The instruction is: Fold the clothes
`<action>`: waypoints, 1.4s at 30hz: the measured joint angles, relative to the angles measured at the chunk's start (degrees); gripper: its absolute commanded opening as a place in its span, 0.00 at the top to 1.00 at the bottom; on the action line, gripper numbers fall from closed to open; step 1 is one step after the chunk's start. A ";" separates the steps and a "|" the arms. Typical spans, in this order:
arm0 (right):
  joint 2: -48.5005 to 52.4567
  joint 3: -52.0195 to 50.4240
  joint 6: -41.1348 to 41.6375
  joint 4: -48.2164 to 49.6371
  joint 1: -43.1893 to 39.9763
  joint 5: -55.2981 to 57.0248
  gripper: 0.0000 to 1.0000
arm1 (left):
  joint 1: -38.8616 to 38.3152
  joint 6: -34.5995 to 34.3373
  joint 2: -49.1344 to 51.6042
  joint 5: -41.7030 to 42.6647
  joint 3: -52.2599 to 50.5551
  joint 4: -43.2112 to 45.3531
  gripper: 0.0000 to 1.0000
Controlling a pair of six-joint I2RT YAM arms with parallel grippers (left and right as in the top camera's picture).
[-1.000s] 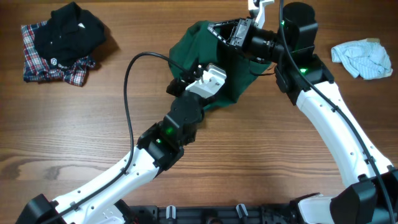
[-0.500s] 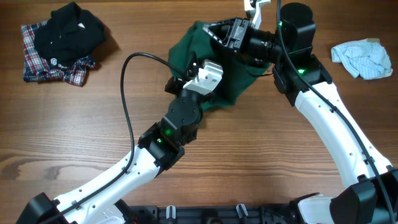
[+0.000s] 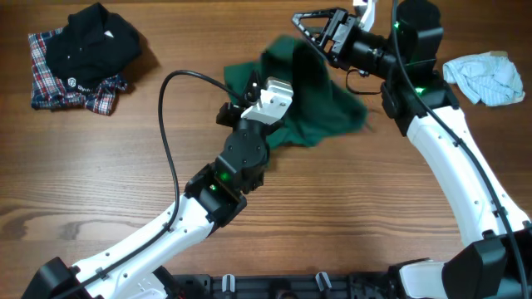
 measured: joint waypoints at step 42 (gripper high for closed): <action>0.00 0.07 -7.41 -24.28 -22.08 0.15 0.16 | 8.59 -51.12 31.45 35.41 24.02 -18.71 0.00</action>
